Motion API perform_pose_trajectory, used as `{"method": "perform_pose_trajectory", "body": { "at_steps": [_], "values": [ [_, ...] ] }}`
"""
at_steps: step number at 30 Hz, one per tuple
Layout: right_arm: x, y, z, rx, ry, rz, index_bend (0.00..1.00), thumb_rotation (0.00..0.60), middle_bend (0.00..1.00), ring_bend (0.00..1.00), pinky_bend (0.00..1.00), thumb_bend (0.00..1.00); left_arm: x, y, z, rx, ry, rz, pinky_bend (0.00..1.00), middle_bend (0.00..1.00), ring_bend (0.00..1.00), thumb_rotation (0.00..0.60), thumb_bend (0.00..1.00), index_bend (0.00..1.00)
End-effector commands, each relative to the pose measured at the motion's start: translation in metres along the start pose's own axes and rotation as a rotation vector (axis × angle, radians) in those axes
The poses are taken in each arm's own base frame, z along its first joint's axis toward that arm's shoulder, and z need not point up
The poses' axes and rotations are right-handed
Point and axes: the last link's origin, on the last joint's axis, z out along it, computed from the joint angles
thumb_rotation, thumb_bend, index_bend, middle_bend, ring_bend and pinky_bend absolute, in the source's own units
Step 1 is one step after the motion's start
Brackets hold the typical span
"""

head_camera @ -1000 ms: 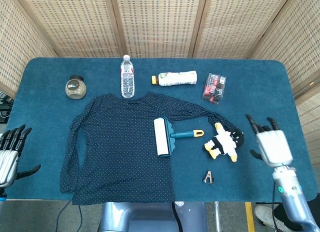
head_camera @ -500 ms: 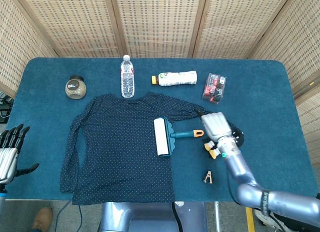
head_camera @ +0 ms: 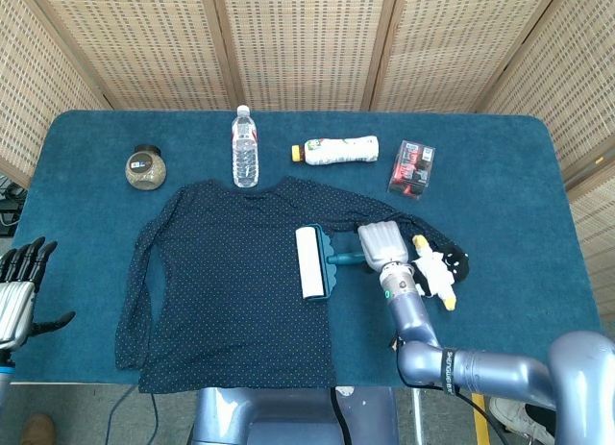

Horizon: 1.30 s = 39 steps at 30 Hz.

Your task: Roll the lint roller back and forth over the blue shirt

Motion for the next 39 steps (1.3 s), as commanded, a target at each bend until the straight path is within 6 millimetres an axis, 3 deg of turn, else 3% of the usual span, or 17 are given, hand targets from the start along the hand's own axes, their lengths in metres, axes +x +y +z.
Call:
{"method": "perform_pose_trajectory", "body": {
  "at_steps": [1, 25, 31, 33, 39],
  "values": [
    [-0.006, -0.003, 0.002, -0.01, -0.012, -0.002, 0.31, 0.6, 1.0, 1.0, 1.0, 0.48, 0.0, -0.001, 0.001, 0.002, -0.002, -0.002, 0.0, 0.0, 0.0, 0.6, 0.0, 0.0],
    [-0.037, -0.021, 0.014, 0.004, 0.002, -0.069, 0.36, 0.6, 1.0, 1.0, 1.0, 0.48, -0.001, -0.001, 0.004, 0.009, -0.009, -0.002, 0.0, 0.0, 0.0, 0.6, 0.0, 0.0],
    [-0.04, -0.023, 0.017, 0.001, 0.003, -0.072, 0.49, 0.6, 1.0, 1.0, 1.0, 0.49, -0.001, -0.002, 0.005, 0.012, -0.01, -0.005, 0.0, 0.0, 0.0, 0.6, 0.0, 0.0],
    [-0.042, -0.022, 0.018, 0.0, -0.003, -0.071, 0.56, 0.6, 1.0, 1.0, 1.0, 0.53, -0.001, -0.002, 0.005, 0.011, -0.012, -0.005, 0.0, 0.0, 0.0, 0.6, 0.0, 0.0],
    [-0.036, -0.024, 0.016, 0.019, 0.015, -0.049, 0.7, 0.6, 1.0, 1.0, 1.0, 0.77, 0.0, -0.003, 0.005, 0.012, -0.013, -0.01, 0.0, 0.0, 0.0, 0.6, 0.0, 0.0]
  ]
}}
